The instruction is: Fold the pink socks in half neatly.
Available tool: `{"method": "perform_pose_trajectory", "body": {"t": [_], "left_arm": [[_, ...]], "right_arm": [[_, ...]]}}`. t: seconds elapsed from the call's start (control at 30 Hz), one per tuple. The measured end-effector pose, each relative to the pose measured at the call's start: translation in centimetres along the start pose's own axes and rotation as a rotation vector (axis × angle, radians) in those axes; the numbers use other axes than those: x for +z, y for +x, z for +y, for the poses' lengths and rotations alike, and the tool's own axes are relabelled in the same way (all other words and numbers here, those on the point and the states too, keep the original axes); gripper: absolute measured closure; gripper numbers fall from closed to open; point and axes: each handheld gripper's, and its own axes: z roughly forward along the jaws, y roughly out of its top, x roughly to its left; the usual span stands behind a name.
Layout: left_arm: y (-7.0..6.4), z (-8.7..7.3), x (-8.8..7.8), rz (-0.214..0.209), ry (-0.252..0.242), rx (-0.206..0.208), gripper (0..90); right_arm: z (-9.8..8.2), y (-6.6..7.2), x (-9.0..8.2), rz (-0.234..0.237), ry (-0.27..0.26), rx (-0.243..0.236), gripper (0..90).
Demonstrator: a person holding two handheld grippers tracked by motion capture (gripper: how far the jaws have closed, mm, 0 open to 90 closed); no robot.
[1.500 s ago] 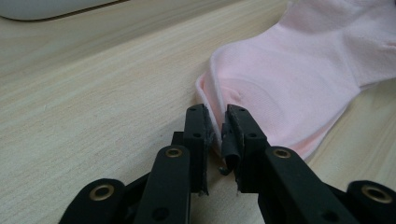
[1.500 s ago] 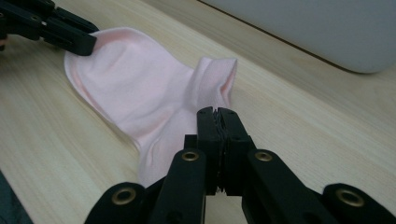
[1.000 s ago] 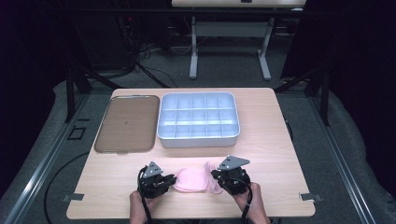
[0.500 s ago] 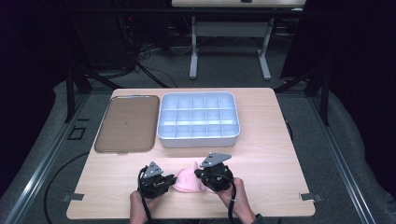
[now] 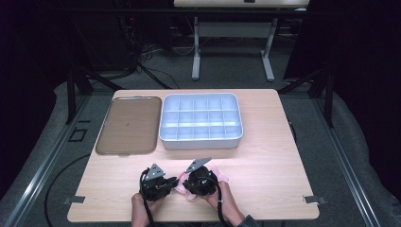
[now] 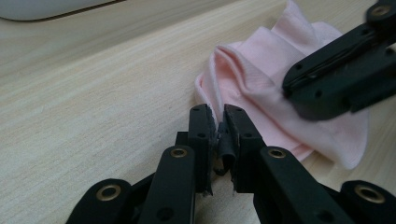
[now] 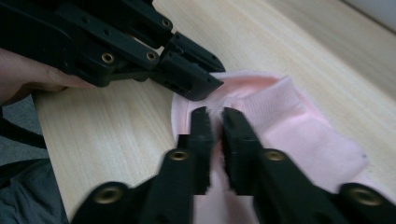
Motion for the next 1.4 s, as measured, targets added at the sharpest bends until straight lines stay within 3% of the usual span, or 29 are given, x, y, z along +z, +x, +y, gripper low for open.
{"method": "perform_pose_trajectory", "body": {"t": [0.07, 0.13, 0.23, 0.27, 0.37, 0.5, 0.53, 0.63, 0.7, 0.83, 0.93, 1.03, 1.4], "left_arm": [[0.0, 0.0, 0.0, 0.004, -0.004, -0.001, 81.6], [-0.1, 0.0, 0.0, 0.005, -0.004, -0.001, 81.5], [-0.1, 0.0, 0.0, 0.004, -0.004, -0.002, 81.5], [-0.1, 0.0, 0.0, 0.005, -0.004, -0.002, 81.4], [0.0, 0.0, 0.0, 0.006, -0.001, 0.006, 81.3], [0.0, 0.0, -0.1, 0.014, -0.004, 0.011, 77.3], [0.0, 0.0, -0.1, 0.011, -0.008, 0.012, 73.5], [-0.1, -0.1, -0.4, 0.012, -0.012, 0.009, 69.8], [-0.2, -0.2, -0.7, 0.011, -0.038, -0.003, 70.6], [-0.2, -0.3, -0.7, 0.012, -0.015, -0.012, 75.7], [-0.3, -0.3, -0.4, 0.013, -0.002, -0.002, 80.8], [-0.2, -0.3, -0.4, 0.004, -0.003, -0.019, 83.0], [-0.1, -0.3, -0.3, -0.005, -0.004, -0.027, 83.5]], "right_arm": [[-0.1, -0.1, -0.7, 0.027, -0.032, 0.001, 66.2], [-0.1, -0.1, -1.8, 0.008, -0.063, -0.009, 64.4], [0.0, -0.5, -2.7, -0.048, -0.06, -0.018, 63.0], [0.0, -0.8, -2.7, -0.077, -0.041, -0.027, 62.4], [0.0, -0.9, -1.8, -0.076, -0.002, -0.05, 62.3], [-0.1, -0.6, 0.1, -0.109, 0.063, -0.091, 65.6], [-0.2, -0.8, 0.7, -0.106, 0.082, -0.085, 67.4], [-0.6, -1.2, 0.6, -0.09, 0.058, -0.056, 74.5], [-0.7, -1.3, 0.6, -0.089, 0.057, -0.053, 79.1], [-0.8, -1.3, 0.6, -0.091, 0.049, -0.053, 86.2], [-0.9, -1.6, 0.5, -0.072, 0.03, -0.031, 87.6], [-1.1, -1.8, 0.1, -0.054, 0.012, -0.016, 88.1], [-0.7, -2.0, -1.3, -0.026, -0.061, 0.023, 88.2]]}}
